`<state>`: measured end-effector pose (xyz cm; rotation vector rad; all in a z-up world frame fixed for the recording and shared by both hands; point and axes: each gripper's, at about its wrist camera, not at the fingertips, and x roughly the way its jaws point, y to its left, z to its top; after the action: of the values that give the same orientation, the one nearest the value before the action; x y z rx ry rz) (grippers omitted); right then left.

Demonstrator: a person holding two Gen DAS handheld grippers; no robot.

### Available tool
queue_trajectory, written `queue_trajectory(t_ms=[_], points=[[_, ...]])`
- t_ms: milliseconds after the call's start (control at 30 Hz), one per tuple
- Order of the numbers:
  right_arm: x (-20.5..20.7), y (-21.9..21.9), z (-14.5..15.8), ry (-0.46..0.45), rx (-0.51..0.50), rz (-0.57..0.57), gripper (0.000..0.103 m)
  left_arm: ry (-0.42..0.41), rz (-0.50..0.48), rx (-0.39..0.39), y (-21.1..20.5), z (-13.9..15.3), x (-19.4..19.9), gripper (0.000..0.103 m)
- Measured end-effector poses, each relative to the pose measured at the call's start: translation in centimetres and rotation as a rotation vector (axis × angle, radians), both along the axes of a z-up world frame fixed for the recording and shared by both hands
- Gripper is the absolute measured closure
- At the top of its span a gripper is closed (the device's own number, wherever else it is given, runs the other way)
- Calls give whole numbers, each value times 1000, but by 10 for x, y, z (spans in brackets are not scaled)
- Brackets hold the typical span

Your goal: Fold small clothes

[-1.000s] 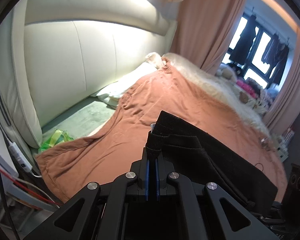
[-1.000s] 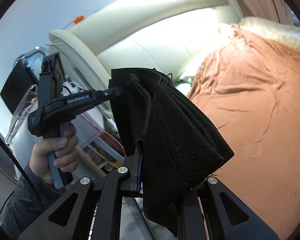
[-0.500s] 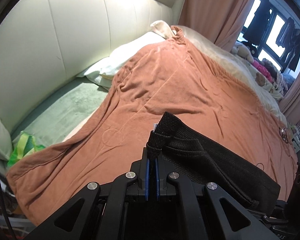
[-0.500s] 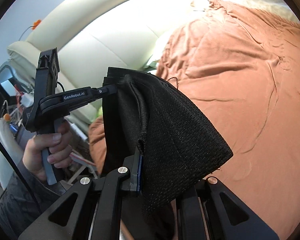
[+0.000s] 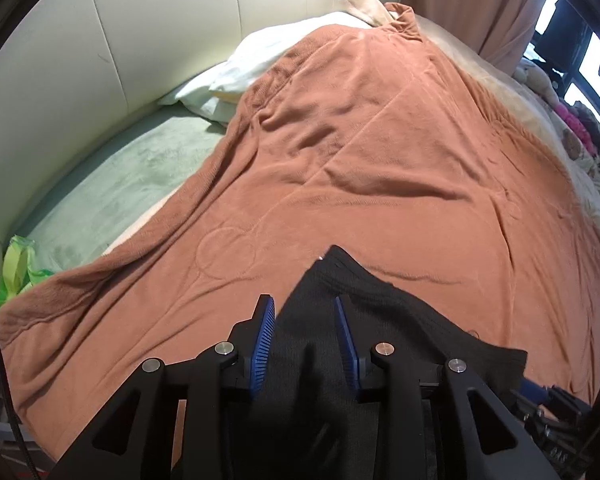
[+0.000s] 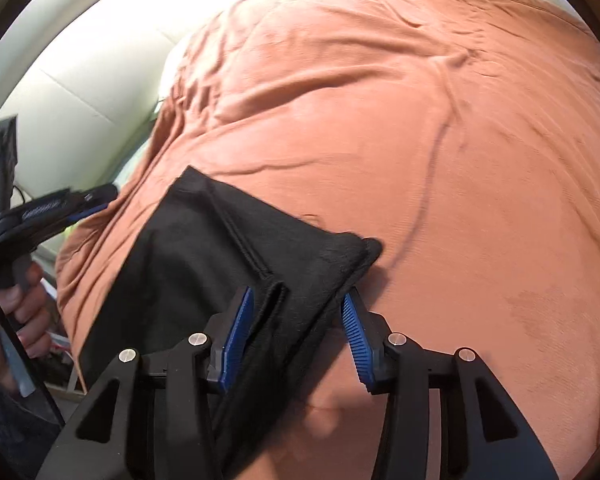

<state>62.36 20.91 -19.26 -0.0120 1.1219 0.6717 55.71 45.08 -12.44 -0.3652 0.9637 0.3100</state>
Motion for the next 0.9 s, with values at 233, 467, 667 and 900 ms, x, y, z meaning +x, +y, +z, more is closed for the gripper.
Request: queue_trajectory(t_ms=[233, 467, 667, 900], points=[[-4, -15, 7, -16, 53, 12, 60, 22, -16, -18, -5, -2, -38, 70], [-29, -23, 10, -30, 67, 63, 60, 54, -27, -62, -18, -17, -87, 70], [-51, -6, -4, 6, 116, 137, 63, 75, 7, -104, -25, -37, -132, 70], [-52, -2, -44, 79, 19, 132, 69, 131, 42, -103, -25, -58, -168, 70]])
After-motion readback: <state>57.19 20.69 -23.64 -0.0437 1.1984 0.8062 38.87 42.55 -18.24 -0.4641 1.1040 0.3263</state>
